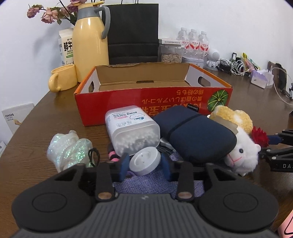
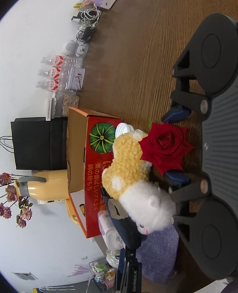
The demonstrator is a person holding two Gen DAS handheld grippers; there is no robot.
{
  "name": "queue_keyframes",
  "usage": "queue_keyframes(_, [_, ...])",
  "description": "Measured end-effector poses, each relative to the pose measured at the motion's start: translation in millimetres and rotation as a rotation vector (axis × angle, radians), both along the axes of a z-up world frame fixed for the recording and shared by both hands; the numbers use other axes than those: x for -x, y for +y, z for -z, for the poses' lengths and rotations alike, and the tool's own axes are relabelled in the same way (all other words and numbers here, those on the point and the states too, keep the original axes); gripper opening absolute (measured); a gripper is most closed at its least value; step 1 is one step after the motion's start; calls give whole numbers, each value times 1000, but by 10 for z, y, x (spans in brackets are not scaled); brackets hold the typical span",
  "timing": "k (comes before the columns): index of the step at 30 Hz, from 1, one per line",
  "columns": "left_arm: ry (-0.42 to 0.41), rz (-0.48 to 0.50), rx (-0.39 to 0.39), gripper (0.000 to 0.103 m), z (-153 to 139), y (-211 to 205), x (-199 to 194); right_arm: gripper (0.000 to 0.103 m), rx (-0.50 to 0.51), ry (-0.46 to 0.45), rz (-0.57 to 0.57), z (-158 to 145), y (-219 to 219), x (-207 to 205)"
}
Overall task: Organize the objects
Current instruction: 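Reach the right gripper toward the red rose while the left approaches a white lid, then close the right gripper on the red rose while the left grips the white lid, then carry the rose and lid into the cardboard box and open both grippers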
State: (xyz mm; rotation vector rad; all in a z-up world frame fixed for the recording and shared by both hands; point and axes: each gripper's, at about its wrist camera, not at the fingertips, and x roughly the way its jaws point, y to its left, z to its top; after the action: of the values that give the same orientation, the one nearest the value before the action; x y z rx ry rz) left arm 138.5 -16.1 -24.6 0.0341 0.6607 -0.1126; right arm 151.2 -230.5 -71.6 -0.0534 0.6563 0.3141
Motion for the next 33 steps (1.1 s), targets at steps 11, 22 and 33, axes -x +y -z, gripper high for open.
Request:
queue_keyframes(11, [-36,0,53,11,-73,138,91,43,-14,-10,-4,-32,-16,44])
queue_keyframes(22, [-141,9,89,11,-332,226,243,43,5,-92,21,-258,-7,209])
queue_keyframes(33, [-302,7,119,11,-816,245,-221,43,-6,-276,6,-788,142,-160])
